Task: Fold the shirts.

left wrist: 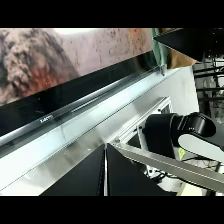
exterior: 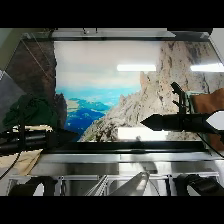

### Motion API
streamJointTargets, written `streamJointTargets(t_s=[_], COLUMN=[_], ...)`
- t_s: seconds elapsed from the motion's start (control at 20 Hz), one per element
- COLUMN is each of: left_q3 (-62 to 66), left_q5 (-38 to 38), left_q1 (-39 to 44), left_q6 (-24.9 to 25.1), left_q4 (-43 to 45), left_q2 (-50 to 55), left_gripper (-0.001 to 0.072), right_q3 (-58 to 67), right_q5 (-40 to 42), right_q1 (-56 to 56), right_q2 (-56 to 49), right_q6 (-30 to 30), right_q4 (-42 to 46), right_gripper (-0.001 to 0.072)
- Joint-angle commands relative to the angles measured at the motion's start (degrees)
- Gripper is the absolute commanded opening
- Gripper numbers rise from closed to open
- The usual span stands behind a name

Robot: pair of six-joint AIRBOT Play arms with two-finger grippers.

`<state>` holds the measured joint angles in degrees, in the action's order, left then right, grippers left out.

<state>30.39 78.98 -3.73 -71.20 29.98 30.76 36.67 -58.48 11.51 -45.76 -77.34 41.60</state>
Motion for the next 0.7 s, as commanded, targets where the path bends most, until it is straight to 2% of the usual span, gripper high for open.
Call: streamJointTargets(t_s=[0.0,0.1,0.2,0.3,0.35,0.45,0.5,0.65], left_q3=[-0.02,-0.02,0.15,4.15,7.69,16.00,20.09,27.58], left_q5=[-0.11,-0.17,-3.72,-7.72,-8.11,-7.74,-7.50,-8.66], left_q1=[0.00,0.00,-0.31,-3.26,-5.90,-13.40,-18.12,-29.73], left_q6=[0.02,0.04,0.07,-0.11,-0.26,-2.51,-4.39,-7.91], left_q4=[0.04,0.09,1.07,9.53,15.23,26.21,31.06,38.49], left_q2=[-0.07,-0.07,-0.07,0.22,0.94,3.63,5.53,12.61], left_gripper=[0.0015,0.0015,0.0012,0.0020,0.0171,0.0571,0.0720,0.0720], right_q3=[-0.02,-0.02,-0.02,-0.02,-0.02,-0.02,-0.02,-0.02], right_q5=[-0.02,-0.02,-0.02,-0.02,-0.02,-0.02,-0.02,-0.02], right_q1=[0.04,0.04,0.04,0.02,0.02,0.02,0.02,0.02], right_q2=[-0.04,-0.04,-0.04,-0.02,-0.04,-0.04,-0.04,-0.11], right_q6=[-0.02,0.00,-0.02,-0.02,0.00,-0.02,0.00,-0.02], right_q4=[-0.02,-0.02,-0.02,-0.02,-0.02,-0.02,-0.04,-0.02], right_gripper=[0.0019,0.0019,0.0019,0.0019,0.0019,0.0019,0.0019,0.0019])
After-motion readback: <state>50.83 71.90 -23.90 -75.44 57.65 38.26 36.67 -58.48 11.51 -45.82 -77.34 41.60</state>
